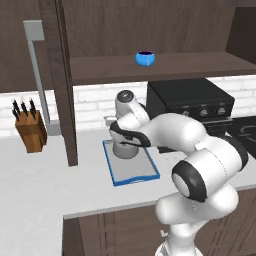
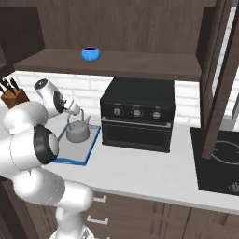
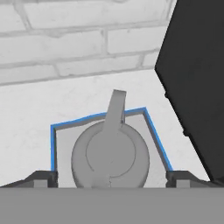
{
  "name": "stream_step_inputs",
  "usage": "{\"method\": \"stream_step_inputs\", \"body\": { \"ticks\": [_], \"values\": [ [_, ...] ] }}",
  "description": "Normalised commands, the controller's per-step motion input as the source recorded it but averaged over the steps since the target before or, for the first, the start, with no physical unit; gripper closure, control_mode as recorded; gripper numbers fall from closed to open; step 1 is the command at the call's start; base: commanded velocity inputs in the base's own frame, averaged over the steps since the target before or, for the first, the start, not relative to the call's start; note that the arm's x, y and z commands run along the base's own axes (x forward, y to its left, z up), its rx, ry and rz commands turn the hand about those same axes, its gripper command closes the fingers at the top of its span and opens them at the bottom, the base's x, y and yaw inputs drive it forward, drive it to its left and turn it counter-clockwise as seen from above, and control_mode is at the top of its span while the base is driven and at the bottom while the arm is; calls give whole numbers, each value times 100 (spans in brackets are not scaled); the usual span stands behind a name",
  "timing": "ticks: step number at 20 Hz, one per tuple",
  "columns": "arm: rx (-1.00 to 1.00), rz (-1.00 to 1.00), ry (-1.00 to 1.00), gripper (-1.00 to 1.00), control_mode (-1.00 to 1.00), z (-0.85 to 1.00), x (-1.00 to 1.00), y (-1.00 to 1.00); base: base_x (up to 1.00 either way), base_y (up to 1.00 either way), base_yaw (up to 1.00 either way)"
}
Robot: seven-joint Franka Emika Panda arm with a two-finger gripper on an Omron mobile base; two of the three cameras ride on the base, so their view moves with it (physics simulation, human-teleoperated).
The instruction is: Pick the kettle from the counter and place it on the tray. Then pick the mug from the cabinet and place it on the tray. Then close the cabinet doors.
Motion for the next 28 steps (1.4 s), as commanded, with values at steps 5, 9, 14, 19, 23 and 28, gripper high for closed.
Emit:
{"method": "stream_step_inputs", "body": {
  "ticks": [5,9,14,19,23,28],
  "values": [
    [0,11,-1,-100,-100,28,-61,-10,0,0,0],
    [0,28,-7,-100,-100,42,-53,-27,0,0,0],
    [0,27,-13,-100,-100,59,-49,-31,0,0,0],
    [0,5,-14,-100,-100,76,-31,-28,0,0,0],
    [0,0,-4,-100,-100,81,-13,-20,0,0,0],
    [0,0,-1,-100,-100,79,-9,-16,0,0,0]
  ]
}}
